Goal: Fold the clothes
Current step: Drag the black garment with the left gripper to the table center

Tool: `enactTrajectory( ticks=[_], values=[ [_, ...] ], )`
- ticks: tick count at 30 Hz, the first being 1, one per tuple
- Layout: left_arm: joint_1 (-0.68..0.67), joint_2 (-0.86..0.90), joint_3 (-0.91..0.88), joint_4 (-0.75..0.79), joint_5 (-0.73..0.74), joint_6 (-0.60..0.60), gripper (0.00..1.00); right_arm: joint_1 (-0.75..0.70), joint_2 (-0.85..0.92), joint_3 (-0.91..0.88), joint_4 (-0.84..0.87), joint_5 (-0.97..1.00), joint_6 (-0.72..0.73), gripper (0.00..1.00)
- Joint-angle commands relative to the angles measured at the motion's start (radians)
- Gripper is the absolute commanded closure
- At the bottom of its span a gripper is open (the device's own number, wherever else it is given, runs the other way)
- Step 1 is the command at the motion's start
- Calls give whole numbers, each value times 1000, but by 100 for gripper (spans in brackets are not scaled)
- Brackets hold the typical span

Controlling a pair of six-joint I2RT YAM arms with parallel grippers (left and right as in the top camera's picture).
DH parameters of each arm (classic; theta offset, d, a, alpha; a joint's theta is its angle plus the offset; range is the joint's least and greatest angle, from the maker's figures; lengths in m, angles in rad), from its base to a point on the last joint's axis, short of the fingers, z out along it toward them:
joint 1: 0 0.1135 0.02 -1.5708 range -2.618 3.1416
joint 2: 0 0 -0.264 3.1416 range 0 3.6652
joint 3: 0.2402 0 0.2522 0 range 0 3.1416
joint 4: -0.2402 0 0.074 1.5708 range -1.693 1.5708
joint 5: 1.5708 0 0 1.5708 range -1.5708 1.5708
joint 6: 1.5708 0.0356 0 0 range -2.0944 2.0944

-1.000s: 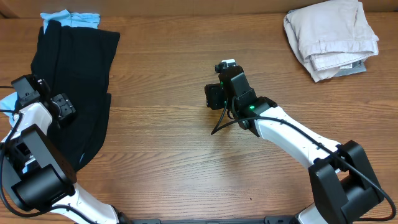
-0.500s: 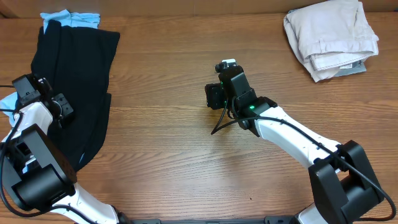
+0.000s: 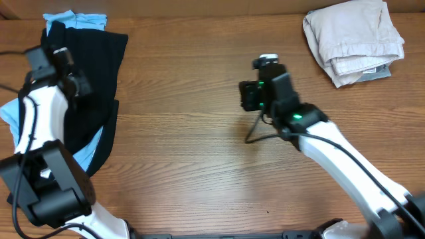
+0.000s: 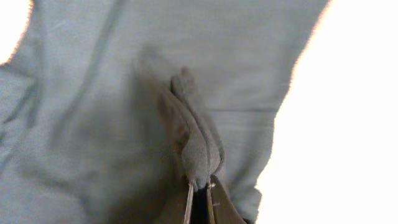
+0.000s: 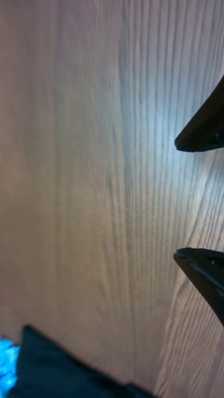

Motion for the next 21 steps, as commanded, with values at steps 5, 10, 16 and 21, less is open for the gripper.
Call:
enactTrajectory(
  ticks=[5,10,16,21],
  values=[
    [-281,-101,90,-92,170,-6,96,-121,-258,25,-125,7,37,46],
    [-492,-97,90,-97,323,-7,96,-216,-356,25,-204,-4,61,46],
    [-782,-60,89,-4,339,-22,96,-317,-404,25,-261,-13,61,41],
    [-971,18,90,163,331,-22,94,-359,-406,25,-283,-27,65,37]
  ],
)
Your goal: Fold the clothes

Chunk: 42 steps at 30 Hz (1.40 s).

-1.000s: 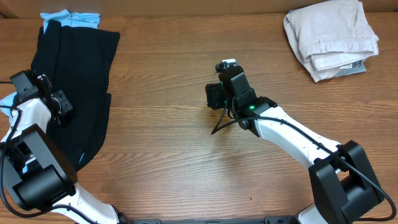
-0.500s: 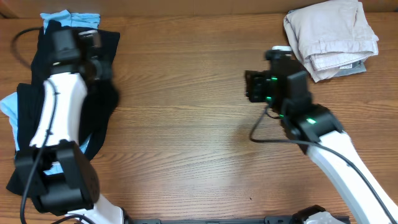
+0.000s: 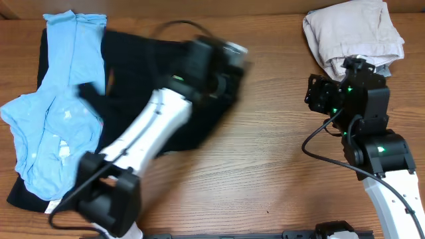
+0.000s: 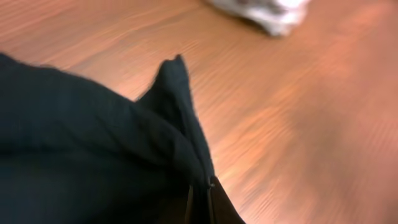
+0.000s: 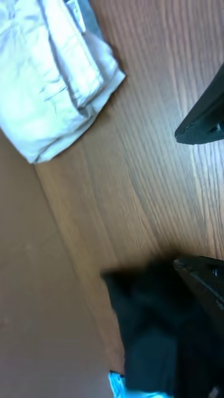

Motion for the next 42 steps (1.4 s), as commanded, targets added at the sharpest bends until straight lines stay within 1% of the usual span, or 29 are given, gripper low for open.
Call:
enactTrajectory(
  ticks=[1,2,3,4,5,6,7,9,11,15,18,21,22,26,30,38,42],
  values=[
    [-110,77,23,97,37,-18,90,-25,-14,24,-3,-14,14,36],
    [-135,95,23,137,24,-19,80,-32,-14,24,-3,-15,20,35],
    [-158,113,23,177,-2,-29,61,-42,-15,24,-5,-18,29,35],
    [-170,124,24,201,-23,-41,50,-50,-16,24,-5,-24,29,35],
    [-178,132,24,220,-43,-51,29,-58,-18,24,-6,-34,28,35],
    [-182,137,24,238,-66,-55,5,-67,-19,24,-8,-42,28,35],
    [-182,137,27,242,-77,-55,0,-74,-21,24,-8,-50,28,34],
    [-163,131,47,226,-105,-55,0,-85,-21,24,-8,-70,28,34],
    [-120,116,93,161,-108,-55,0,-89,-20,24,-8,-100,27,32],
    [-4,88,227,-63,-108,-55,0,-79,-1,23,-12,-207,26,32],
    [89,87,319,-214,-108,-52,0,-43,64,23,-34,-261,22,32],
    [172,87,346,-280,-106,-50,0,16,159,23,-64,-271,19,32],
    [213,87,346,-302,-99,-50,0,54,221,23,-74,-286,-1,32],
    [286,87,346,-346,-100,-49,0,156,377,23,-82,-294,-14,30],
    [319,87,346,-358,-101,-19,0,228,503,23,-82,-290,-26,27],
    [322,89,346,-363,-105,69,0,275,681,23,-132,-283,-26,27],
    [322,89,346,-364,-105,115,0,270,697,23,-175,-273,-20,28]
  ],
)
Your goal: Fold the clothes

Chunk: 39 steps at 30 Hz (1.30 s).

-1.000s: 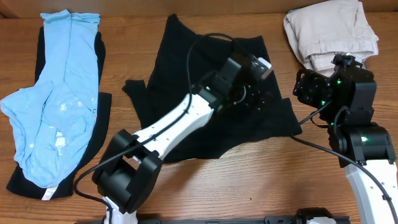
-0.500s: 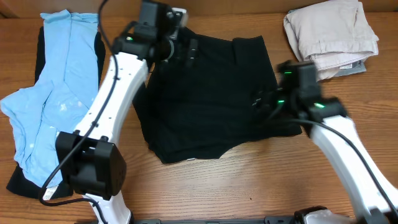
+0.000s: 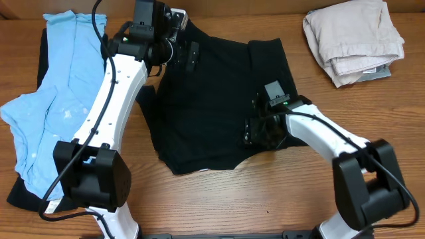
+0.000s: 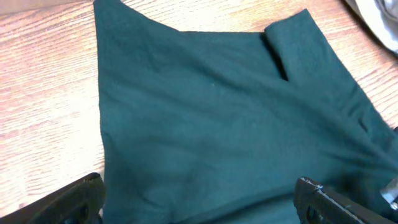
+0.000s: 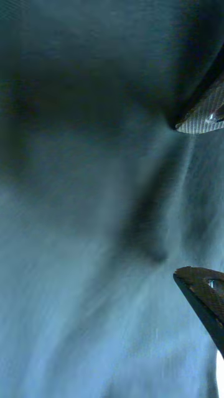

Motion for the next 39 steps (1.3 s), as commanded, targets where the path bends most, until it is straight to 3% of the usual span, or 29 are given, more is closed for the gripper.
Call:
enactTrajectory(
  ticks=[1,11,24,31,39],
  values=[
    [-1,-21,18,-3,-2,76,0,-1,1,19,-30,27,8,28],
    [-1,-3,17,9,-9,192,0,-43,2,-11,-158,204,123,20],
    [0,237,17,142,-45,257,0,-337,2,-14,-186,197,91,20],
    [-1,367,17,246,-59,257,0,-350,1,0,-188,189,64,18],
    [0,445,17,217,-114,256,3,-350,0,23,-186,146,39,18]
  ],
)
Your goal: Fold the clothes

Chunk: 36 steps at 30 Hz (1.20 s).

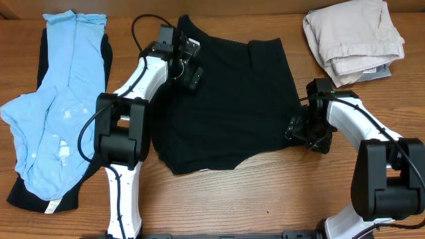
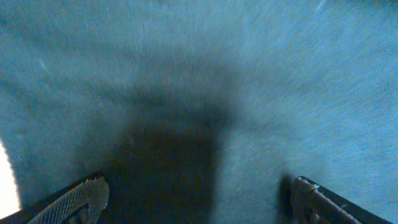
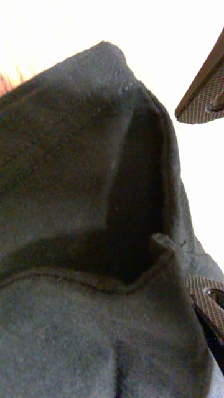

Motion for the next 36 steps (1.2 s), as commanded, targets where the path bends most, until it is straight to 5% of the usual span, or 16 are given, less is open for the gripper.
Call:
enactTrajectory(
  ticks=[1,5,10,15,24,30,36],
  values=[
    [0,34,17,-29,-66,21,4,0,-8,32,2,-25,-27,18],
    [0,39,17,-111,-183,-22,5,0,-8,46,3,-32,-27,17],
    [15,40,17,-320,-388,-237,0,0,-9,81,2,-36,-27,16],
    [62,45,14,-597,-359,-411,0,8,-8,98,29,-100,-28,14],
    [76,58,8,-786,-267,-399,0,127,-8,80,46,-181,-46,15],
    [76,47,20,-797,-178,-364,0,245,-8,0,153,-178,11,24],
    [75,-15,167,-826,-141,-328,0,269,-8,-10,168,-168,10,53]
  ],
)
